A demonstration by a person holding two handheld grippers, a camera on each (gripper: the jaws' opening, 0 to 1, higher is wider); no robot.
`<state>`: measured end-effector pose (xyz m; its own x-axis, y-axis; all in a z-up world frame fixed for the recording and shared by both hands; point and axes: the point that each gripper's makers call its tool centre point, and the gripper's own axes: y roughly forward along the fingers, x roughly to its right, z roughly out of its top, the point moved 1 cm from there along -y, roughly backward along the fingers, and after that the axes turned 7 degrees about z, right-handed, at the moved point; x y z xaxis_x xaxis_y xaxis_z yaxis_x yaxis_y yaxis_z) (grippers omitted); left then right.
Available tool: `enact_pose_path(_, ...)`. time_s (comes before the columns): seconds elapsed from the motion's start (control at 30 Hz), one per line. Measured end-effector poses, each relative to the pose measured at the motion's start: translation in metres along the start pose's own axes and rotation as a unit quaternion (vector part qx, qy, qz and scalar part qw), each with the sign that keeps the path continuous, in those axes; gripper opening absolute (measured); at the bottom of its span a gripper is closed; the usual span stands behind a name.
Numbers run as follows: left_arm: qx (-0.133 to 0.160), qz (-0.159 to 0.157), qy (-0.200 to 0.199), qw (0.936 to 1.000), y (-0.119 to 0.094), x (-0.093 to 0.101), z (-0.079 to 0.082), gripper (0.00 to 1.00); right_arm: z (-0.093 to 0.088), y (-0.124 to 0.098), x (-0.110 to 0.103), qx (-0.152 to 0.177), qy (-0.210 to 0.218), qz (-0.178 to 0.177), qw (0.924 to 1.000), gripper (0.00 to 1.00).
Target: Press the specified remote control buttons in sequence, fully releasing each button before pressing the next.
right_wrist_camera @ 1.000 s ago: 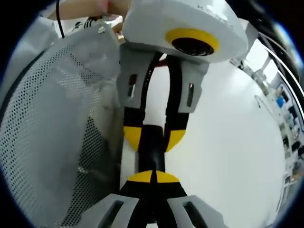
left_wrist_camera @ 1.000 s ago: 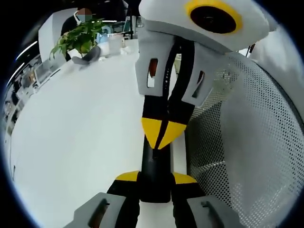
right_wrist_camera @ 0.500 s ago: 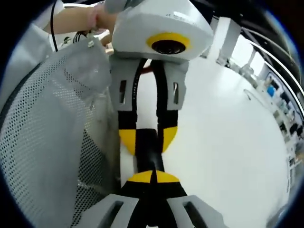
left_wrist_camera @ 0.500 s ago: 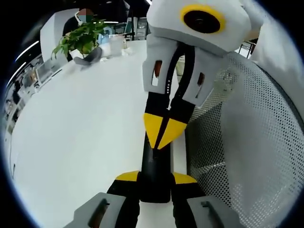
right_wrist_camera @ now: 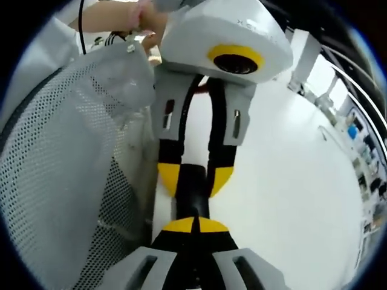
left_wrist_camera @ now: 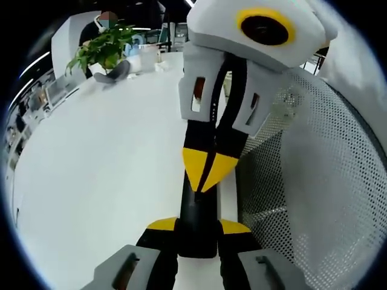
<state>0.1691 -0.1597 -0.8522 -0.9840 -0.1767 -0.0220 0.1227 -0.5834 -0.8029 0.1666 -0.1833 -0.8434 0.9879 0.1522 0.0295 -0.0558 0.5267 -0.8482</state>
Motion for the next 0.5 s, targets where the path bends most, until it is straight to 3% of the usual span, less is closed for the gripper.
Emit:
enact_pose_path(0.3,-0.002,0.000,0.001,1.0000,0.0001,0.0001,-0.0001,0.24,0.0031,0.0020,-0.0005,-0.013,-0.025,0.008,0.9996,0.00)
enact_pose_path(0.5,-0.003,0.000,0.002,1.0000,0.0004,0.0002,0.0001,0.24,0.0031,0.0024,0.0008,-0.025,-0.008,0.008,0.9996,0.00)
